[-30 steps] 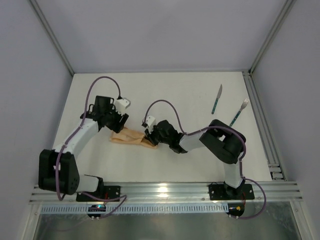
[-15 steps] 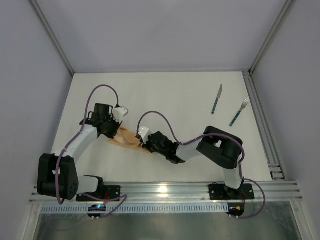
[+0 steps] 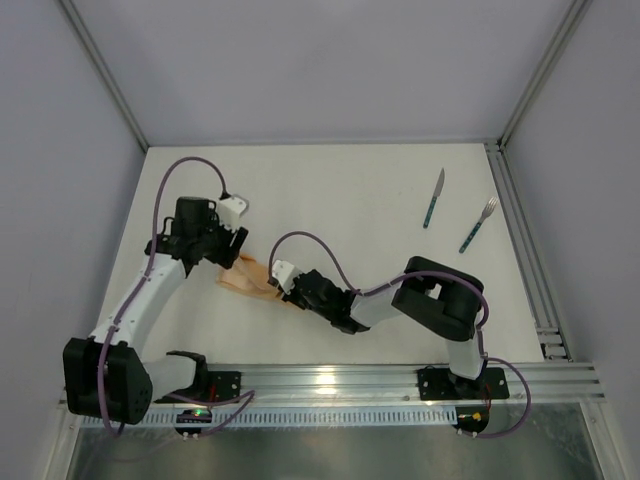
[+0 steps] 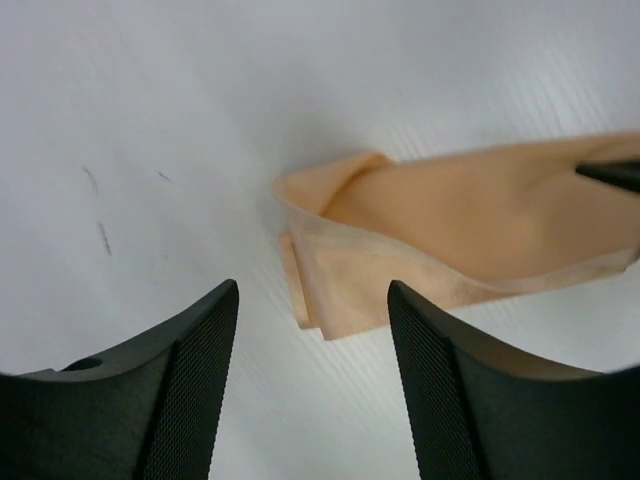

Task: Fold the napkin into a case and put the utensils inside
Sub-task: Smooth out the smaller rectangle-folded napkin at the center of the board.

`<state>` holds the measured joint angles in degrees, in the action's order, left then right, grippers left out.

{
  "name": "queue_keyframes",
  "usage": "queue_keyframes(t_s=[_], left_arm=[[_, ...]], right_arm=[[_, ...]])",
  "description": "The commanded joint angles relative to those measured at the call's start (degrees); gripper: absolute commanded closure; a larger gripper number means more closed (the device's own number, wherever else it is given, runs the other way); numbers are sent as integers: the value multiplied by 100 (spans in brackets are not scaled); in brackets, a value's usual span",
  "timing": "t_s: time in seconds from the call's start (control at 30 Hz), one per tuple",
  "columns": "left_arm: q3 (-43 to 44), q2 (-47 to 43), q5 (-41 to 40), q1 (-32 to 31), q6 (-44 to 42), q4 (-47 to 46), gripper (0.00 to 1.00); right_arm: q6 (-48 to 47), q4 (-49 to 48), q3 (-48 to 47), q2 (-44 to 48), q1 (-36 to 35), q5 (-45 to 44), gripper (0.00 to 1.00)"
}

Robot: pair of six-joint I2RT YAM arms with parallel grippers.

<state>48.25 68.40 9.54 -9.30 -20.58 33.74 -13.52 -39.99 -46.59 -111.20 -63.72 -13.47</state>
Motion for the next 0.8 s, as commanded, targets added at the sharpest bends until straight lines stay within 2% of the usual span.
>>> queue_keyframes(t_s=[0.0,0.17,0.27,0.43,0.5,0.53,0.63,0.67,0.77], left_arm=[[553,-47,-83,7,572,-551,35],[800,946,-251,7,713,-842,31],[967,1446,-269,7,660,-588,36],[635,1413,-190,7,564,-438,37],[554,1299,-154,7,520,-368,42],[502,1281,-137,7,485,-316,52],[361,1281,-154,7,301,-157,67],[248,1281,-163,7,239,-139,76],[80,1211,-154,7,11,1,92]], right_arm=[[-90,360,97,-51,-52,-182,96],[-2,360,97,-121,-52,-147,96],[33,360,80,-174,-52,-182,96],[77,378,36,-227,-52,-261,96],[86,386,18,-236,-52,-261,96],[95,395,18,-236,-52,-296,96],[95,395,27,-236,-53,-331,96],[86,395,36,-227,-52,-349,96],[130,456,18,-236,-52,-523,96]])
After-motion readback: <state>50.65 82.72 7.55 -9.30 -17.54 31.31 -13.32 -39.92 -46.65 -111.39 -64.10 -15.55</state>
